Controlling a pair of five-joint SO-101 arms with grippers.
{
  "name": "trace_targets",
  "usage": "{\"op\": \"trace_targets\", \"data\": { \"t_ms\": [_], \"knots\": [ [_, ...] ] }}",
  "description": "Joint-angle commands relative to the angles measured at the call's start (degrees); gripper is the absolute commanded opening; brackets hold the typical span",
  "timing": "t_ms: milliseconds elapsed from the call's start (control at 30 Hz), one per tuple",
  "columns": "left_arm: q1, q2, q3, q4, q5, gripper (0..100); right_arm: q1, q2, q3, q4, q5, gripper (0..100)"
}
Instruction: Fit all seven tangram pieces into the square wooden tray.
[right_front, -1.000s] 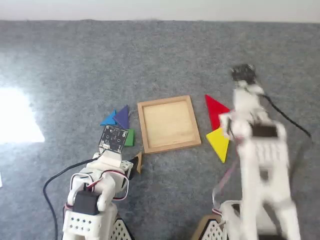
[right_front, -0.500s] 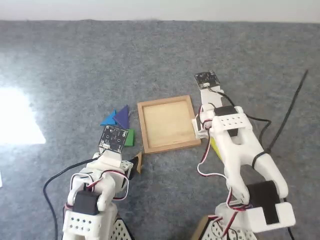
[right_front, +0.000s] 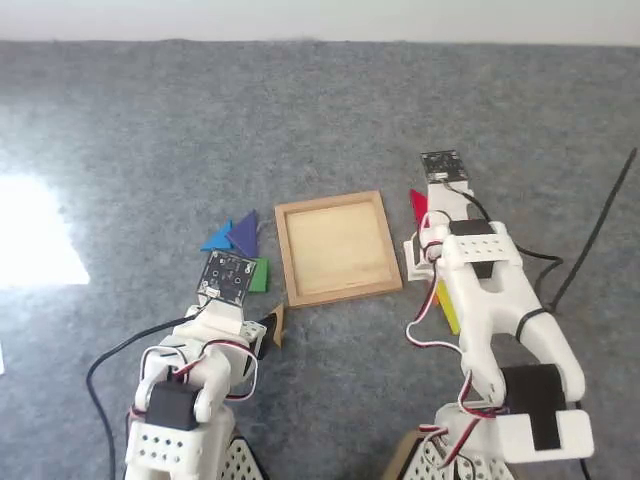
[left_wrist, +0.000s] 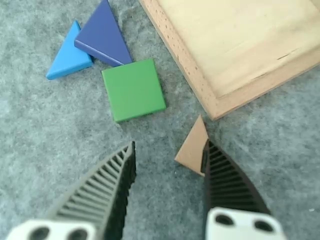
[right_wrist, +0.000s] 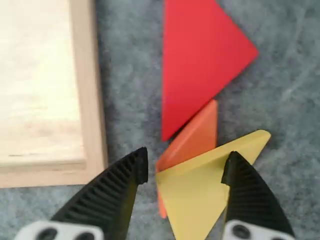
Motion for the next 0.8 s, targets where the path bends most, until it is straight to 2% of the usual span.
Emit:
{"op": "trace_targets", "data": {
  "t_ms": [0, 533, 767],
  "knots": [
    [0.3, -1.2, -0.3, 0.3, -0.8, 21, 1.7, -0.1, 0.3, -0.6, -0.6, 24.8],
    [0.3, -1.2, -0.3, 0.3, -0.8, 21, 6.4, 0.3, 2.5, 1.5, 1.0, 24.2],
    [0.3, -1.2, -0.3, 0.3, -0.8, 21, 6.4, 0.3, 2.5, 1.5, 1.0, 8.2]
  ]
}}
